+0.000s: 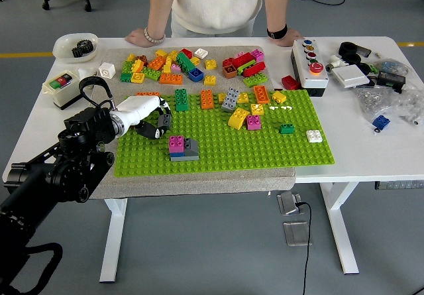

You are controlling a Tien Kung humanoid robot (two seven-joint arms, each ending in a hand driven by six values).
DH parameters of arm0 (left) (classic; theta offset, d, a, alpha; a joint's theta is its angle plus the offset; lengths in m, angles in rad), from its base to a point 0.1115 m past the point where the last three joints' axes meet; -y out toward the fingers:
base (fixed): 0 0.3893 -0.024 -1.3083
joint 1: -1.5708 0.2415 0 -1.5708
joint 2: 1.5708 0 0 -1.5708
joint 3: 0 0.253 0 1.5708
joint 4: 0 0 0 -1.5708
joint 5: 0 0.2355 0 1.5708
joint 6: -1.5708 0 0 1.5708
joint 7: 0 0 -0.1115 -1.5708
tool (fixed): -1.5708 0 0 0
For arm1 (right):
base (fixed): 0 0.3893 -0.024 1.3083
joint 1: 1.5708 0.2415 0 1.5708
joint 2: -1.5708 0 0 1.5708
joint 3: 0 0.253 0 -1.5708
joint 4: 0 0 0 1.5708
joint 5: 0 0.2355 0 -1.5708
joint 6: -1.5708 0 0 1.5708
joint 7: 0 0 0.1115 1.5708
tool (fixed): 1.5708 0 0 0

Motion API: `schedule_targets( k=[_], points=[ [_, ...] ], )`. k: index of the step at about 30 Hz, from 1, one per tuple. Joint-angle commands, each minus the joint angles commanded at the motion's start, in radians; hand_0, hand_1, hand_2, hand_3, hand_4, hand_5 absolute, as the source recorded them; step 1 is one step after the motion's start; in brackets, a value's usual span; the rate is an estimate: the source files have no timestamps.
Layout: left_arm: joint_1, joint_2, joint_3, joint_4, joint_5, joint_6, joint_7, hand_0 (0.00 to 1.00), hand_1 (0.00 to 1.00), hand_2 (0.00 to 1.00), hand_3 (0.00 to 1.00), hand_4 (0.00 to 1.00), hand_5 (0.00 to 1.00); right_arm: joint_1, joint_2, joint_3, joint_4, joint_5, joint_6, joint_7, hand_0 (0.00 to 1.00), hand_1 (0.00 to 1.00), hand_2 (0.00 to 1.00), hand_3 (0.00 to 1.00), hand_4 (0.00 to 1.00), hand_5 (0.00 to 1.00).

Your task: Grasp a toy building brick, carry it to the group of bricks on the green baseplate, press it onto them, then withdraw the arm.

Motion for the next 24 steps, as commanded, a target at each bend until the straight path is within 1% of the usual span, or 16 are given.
schedule_targets(
  k=[3,4,9,10,15,16,17,21,22,24],
  points=[
    [-0.002,0.000,0.002,0.002,0.000,0.006,0.000,0.785,0.748,0.624,0.602,0.621,0.070,0.001,0.000,0.000,0.000,0.001,0.000,0.000,0.741,0.643,0.692,0.559,0.815,0.499],
    [-0.003,-0.001,0.002,0.004,0.000,0.009,0.000,0.739,0.720,0.590,0.571,0.535,0.036,0.001,0.000,0.001,0.000,0.001,0.000,0.000,0.742,0.642,0.691,0.559,0.816,0.499],
    [-0.005,-0.002,0.001,0.004,0.000,0.022,-0.003,0.739,0.720,0.590,0.571,0.535,0.036,0.001,0.000,0.002,0.000,0.002,-0.001,0.000,0.742,0.642,0.691,0.559,0.816,0.499],
    [-0.005,-0.002,0.000,0.003,0.000,0.025,-0.003,0.657,0.641,0.565,0.550,0.396,0.002,0.001,0.000,0.002,0.000,0.002,-0.001,0.000,0.742,0.643,0.691,0.559,0.815,0.499],
    [-0.006,-0.001,-0.008,-0.008,0.000,0.032,-0.002,0.657,0.641,0.565,0.550,0.396,0.002,0.001,0.000,0.003,0.000,0.002,-0.001,0.000,0.742,0.643,0.691,0.559,0.815,0.499],
    [-0.006,-0.001,-0.010,-0.011,0.000,0.031,-0.002,0.629,0.615,0.553,0.543,0.352,0.002,0.001,0.000,0.004,0.000,0.002,-0.001,0.000,0.742,0.642,0.692,0.559,0.816,0.499],
    [-0.007,0.000,-0.011,-0.012,0.000,0.031,-0.002,0.629,0.615,0.553,0.543,0.352,0.002,0.001,0.000,0.004,0.000,0.002,-0.001,0.000,0.742,0.642,0.692,0.559,0.816,0.499],
    [-0.006,0.000,-0.015,-0.023,0.000,0.026,-0.002,0.629,0.615,0.553,0.543,0.352,0.002,0.000,0.000,0.005,0.000,0.003,-0.001,0.000,0.742,0.642,0.692,0.559,0.816,0.499],
    [-0.006,0.002,-0.017,-0.029,0.000,0.022,-0.001,0.616,0.602,0.548,0.541,0.328,0.002,0.000,0.000,0.006,0.000,0.004,-0.002,0.000,0.741,0.644,0.693,0.559,0.816,0.499],
    [-0.006,0.004,-0.019,-0.039,0.000,0.015,0.001,0.616,0.602,0.548,0.541,0.328,0.002,0.000,-0.001,0.007,0.000,0.004,-0.002,0.000,0.741,0.644,0.693,0.559,0.816,0.499]
  ],
)
